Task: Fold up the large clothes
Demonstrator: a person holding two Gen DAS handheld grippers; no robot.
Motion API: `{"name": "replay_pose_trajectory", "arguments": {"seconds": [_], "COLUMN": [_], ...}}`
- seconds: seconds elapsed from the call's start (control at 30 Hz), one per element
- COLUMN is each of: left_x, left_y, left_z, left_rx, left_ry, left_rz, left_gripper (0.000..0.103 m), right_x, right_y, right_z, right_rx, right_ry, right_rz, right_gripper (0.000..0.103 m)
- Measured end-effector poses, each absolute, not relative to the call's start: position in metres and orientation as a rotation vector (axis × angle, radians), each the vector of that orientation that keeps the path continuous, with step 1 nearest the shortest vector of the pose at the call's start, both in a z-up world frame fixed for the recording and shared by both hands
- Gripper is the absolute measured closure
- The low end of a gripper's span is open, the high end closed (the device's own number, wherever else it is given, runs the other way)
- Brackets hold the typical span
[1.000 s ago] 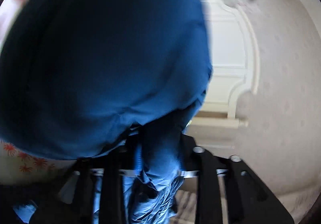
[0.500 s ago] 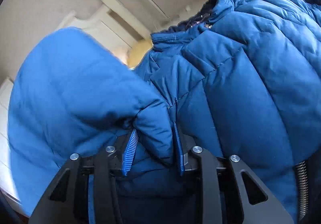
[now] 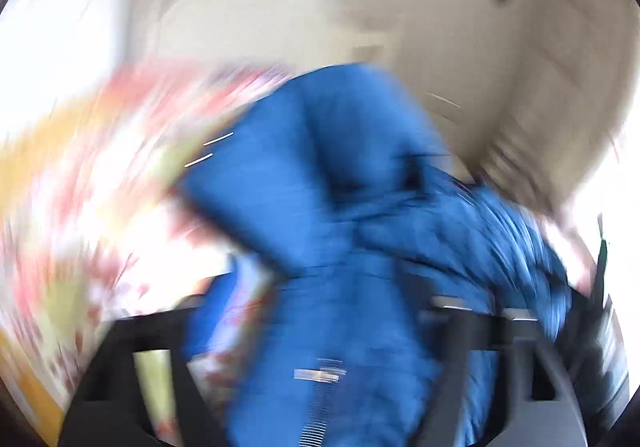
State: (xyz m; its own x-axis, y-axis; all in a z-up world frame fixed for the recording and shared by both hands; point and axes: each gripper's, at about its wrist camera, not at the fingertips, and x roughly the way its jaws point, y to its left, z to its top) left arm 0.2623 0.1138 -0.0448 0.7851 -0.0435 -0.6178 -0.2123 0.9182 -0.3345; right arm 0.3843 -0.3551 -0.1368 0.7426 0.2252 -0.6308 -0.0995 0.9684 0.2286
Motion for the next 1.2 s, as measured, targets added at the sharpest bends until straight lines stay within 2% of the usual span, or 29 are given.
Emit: {"name": "replay_pose_trajectory", "arguments": {"seconds": [0.07, 0.13, 0.2, 0.27, 0.3, 0.33, 0.37, 0.4, 0.53, 0.6, 0.7, 0.83, 0.97, 1.03, 1.1, 1.2], "left_x": [0.301, 0.324, 0.343, 0.344, 0.339, 0.335, 0.335, 0.330, 0.310, 0.314, 0.340, 0.380, 0.429, 0.447, 0.447, 0.427], "left_y": [0.164, 0.183, 0.187, 0.184, 0.185, 0.187, 0.187, 0.189, 0.177, 0.152, 0.072, -0.050, -0.169, -0.203, -0.210, -0.171], "left_z": [-0.078, -0.093, -0.108, -0.105, -0.104, -0.103, -0.107, -0.105, -0.048, 0.005, 0.091, 0.144, 0.117, 0.084, 0.052, 0.014], "left_rx": [-0.613, -0.765, -0.790, -0.818, -0.842, -0.876, -0.896, -0.908, -0.803, -0.711, -0.513, -0.341, -0.306, -0.293, -0.280, -0.321], "left_ry": [0.715, 0.726, 0.807, 0.800, 0.783, 0.762, 0.761, 0.743, 0.532, 0.404, 0.299, 0.324, 0.460, 0.525, 0.566, 0.593], "left_rz": [0.015, -0.113, -0.014, 0.003, 0.006, 0.019, 0.052, 0.047, 0.044, -0.016, -0.224, -0.476, -0.672, -0.728, -0.711, -0.641], "left_gripper": [0.019, 0.024, 0.030, 0.030, 0.035, 0.046, 0.076, 0.092, 0.097, 0.099, 0.101, 0.101, 0.101, 0.101, 0.101, 0.100], "right_x": [0.387, 0.388, 0.386, 0.384, 0.383, 0.383, 0.382, 0.383, 0.385, 0.385, 0.381, 0.374, 0.367, 0.366, 0.364, 0.363], "right_y": [-0.350, -0.347, -0.348, -0.351, -0.353, -0.354, -0.355, -0.354, -0.350, -0.351, -0.353, -0.364, -0.382, -0.391, -0.395, -0.399], "right_z": [-0.138, -0.139, -0.138, -0.137, -0.137, -0.136, -0.136, -0.136, -0.137, -0.137, -0.136, -0.130, -0.127, -0.126, -0.126, -0.126], "right_rx": [0.161, 0.142, 0.147, 0.166, 0.172, 0.176, 0.177, 0.173, 0.150, 0.157, 0.174, 0.227, 0.319, 0.347, 0.373, 0.390], "right_ry": [0.728, 0.734, 0.724, 0.710, 0.705, 0.700, 0.697, 0.701, 0.719, 0.715, 0.697, 0.637, 0.580, 0.567, 0.560, 0.556], "right_rz": [0.157, 0.150, 0.149, 0.148, 0.150, 0.151, 0.151, 0.151, 0.152, 0.154, 0.158, 0.155, 0.149, 0.142, 0.144, 0.159], "right_gripper": [0.013, 0.013, 0.013, 0.013, 0.013, 0.013, 0.013, 0.013, 0.013, 0.013, 0.013, 0.013, 0.013, 0.013, 0.013, 0.013]}}
